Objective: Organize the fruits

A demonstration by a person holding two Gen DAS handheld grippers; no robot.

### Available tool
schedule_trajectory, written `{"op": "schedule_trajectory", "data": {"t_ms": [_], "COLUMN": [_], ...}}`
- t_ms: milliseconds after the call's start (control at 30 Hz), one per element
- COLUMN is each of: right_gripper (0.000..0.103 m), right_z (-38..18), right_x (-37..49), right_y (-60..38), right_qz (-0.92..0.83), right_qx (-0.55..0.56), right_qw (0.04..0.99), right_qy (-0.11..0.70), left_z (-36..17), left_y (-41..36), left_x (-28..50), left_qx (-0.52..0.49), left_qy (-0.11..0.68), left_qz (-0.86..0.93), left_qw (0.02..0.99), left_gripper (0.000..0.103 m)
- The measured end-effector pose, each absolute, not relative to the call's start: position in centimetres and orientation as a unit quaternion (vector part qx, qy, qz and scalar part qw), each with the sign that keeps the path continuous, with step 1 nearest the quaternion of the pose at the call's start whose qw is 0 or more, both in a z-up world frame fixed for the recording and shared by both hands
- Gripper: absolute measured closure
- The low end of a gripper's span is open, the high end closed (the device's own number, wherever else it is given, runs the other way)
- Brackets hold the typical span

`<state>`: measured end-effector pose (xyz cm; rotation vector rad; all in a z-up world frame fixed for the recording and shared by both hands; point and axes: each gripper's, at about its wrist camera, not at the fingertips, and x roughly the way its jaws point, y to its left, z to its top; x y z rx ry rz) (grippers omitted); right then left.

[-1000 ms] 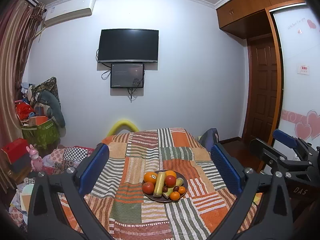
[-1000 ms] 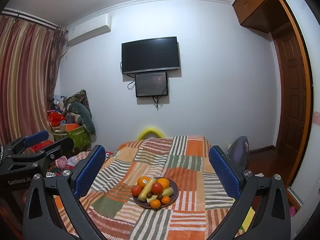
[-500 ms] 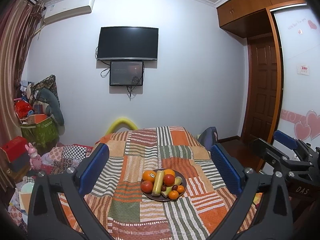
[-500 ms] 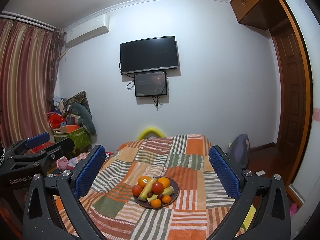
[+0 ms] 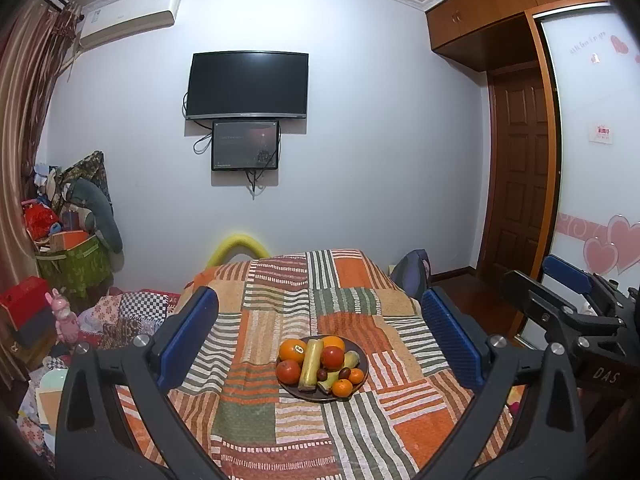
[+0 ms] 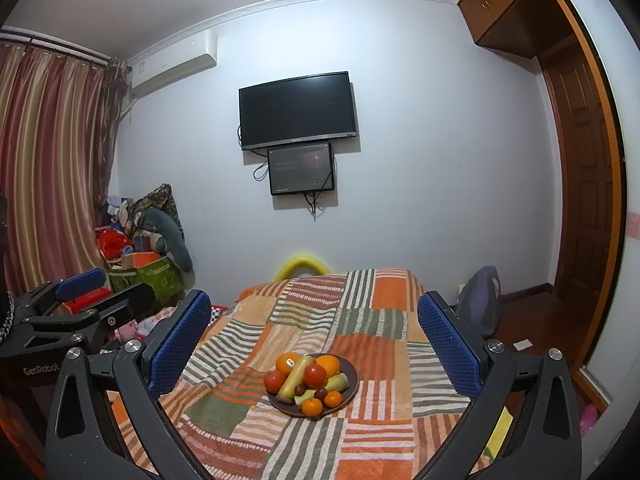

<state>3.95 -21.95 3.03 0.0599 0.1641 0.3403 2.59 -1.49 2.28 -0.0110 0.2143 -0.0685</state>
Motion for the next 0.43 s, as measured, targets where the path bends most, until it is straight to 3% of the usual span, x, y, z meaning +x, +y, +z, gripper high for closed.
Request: {"op": "schedule_trajectory", "data": {"t_ms": [433], "right_gripper": [0.000], "right_z": [2.87], "right_x": [4.18], "right_y": [-22.18], "right_qz": [0.167], "right_qx": [0.032], "right_qw": [0.982], "right_qy": [0.085], "left_z": [2.18], "left_y": [-1.75], "left_x": [3.15], "left_qx": [-0.006], "left_qy": [0.118], "left_qz": [-0.043], "left_qw": [0.992], "left_gripper": [0.000]}}
